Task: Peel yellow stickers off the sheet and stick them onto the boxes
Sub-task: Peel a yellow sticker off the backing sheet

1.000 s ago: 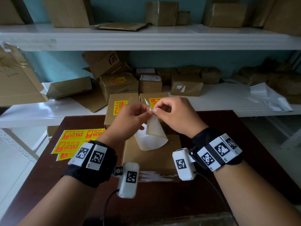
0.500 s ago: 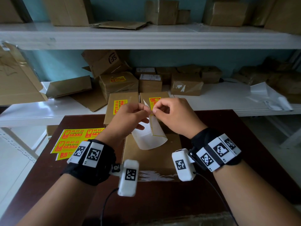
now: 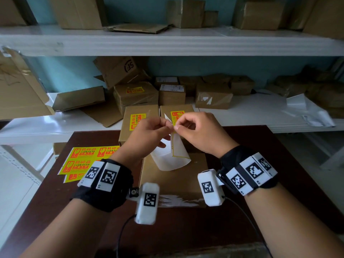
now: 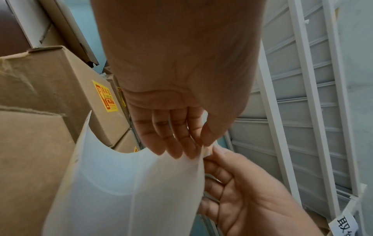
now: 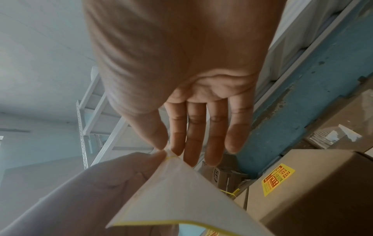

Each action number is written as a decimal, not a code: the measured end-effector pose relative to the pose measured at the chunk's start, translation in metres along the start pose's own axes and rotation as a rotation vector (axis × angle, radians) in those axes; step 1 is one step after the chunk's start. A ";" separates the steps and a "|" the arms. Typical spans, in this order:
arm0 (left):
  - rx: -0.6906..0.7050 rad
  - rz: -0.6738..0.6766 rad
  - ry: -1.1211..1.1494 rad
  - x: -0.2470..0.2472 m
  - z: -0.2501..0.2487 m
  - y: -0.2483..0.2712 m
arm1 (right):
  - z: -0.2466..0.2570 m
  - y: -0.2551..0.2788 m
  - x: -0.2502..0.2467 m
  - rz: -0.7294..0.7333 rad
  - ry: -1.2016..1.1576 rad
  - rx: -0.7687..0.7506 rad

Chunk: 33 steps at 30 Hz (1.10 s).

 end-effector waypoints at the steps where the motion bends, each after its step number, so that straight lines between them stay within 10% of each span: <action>1: 0.000 0.001 -0.001 0.000 0.000 0.000 | -0.001 0.000 0.000 0.000 0.009 0.000; 33: -0.050 0.000 -0.039 0.001 0.005 -0.002 | -0.007 0.001 -0.005 -0.028 0.007 0.024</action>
Point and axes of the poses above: each hand's wrist, its own y-axis away from the middle knuckle, its own x-axis out of the palm, z = x × y, the point moved 10 cm from there along -y, towards the middle knuckle, and after that the axes turned 11 degrees about -x, right-handed, at the moved point
